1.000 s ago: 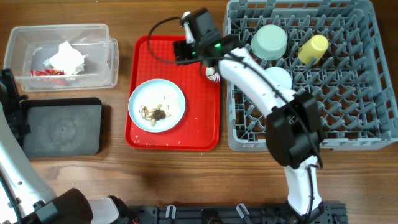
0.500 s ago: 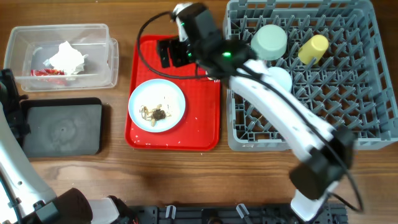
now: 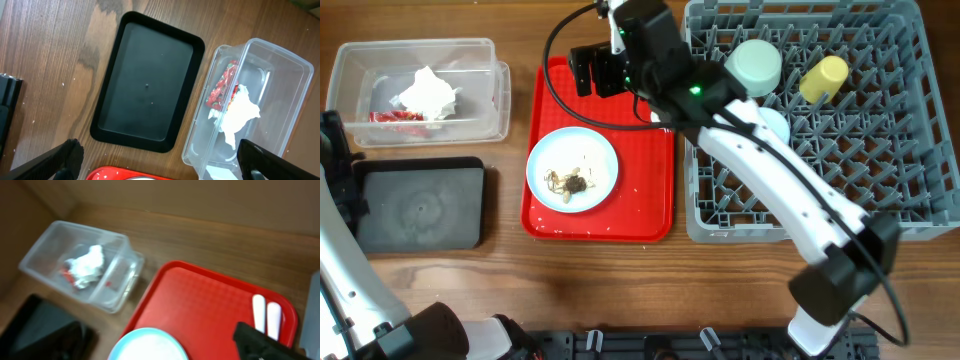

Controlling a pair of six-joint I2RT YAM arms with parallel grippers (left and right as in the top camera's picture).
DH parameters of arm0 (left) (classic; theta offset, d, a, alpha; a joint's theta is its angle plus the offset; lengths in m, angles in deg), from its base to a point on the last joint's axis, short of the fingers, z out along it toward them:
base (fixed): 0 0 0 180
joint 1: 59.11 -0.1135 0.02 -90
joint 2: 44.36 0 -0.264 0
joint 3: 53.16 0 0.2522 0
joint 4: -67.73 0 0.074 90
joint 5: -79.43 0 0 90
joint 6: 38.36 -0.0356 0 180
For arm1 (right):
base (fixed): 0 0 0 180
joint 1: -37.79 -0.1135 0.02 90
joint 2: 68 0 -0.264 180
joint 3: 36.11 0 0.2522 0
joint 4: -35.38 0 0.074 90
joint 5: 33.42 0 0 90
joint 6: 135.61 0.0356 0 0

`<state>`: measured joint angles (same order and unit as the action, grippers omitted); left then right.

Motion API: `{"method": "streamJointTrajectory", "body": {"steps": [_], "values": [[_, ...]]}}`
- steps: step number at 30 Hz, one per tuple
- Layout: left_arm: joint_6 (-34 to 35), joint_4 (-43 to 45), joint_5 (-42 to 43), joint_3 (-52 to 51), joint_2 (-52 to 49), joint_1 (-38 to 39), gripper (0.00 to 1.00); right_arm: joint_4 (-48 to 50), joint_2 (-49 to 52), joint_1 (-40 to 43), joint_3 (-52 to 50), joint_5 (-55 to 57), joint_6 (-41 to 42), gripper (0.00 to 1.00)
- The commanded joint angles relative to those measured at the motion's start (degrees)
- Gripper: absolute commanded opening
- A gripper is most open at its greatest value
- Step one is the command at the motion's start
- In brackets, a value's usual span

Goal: Sort waste into correct bins and load items into the dishwasher rack
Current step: 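Lower the right gripper onto the white spoon handle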

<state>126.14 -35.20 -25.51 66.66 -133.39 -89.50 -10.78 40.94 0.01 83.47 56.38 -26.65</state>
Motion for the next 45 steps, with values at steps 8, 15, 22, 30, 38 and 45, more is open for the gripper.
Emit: {"method": "streamJointTrajectory", "body": {"steps": [8, 15, 22, 30, 38, 45], "values": [[1.0, -0.1, -0.3, -0.1, -0.2, -0.3, 1.00, 0.9, 18.9, 0.0, 0.3, 13.0, -1.6, 0.64], [1.0, -0.1, -0.3, -0.1, -0.2, -0.3, 1.00, -0.4, 22.6, 0.7, 0.3, 18.5, -3.1, 0.64], [1.0, -0.1, -0.3, -0.1, -0.2, -0.3, 1.00, 1.6, 23.1, 2.5, 0.2, 16.8, -2.3, 0.67], [1.0, -0.1, -0.3, -0.1, -0.2, -0.3, 1.00, 3.0, 24.8, 4.4, 0.2, 13.8, -2.3, 0.67], [1.0, -0.1, -0.3, -0.1, -0.2, -0.3, 1.00, 2.6, 26.6, 4.3, 0.2, 10.5, -2.5, 0.65], [1.0, -0.1, -0.3, -0.1, -0.2, -0.3, 1.00, 2.4, 26.6, 4.5, 0.2, 12.7, -2.9, 0.66]]}}
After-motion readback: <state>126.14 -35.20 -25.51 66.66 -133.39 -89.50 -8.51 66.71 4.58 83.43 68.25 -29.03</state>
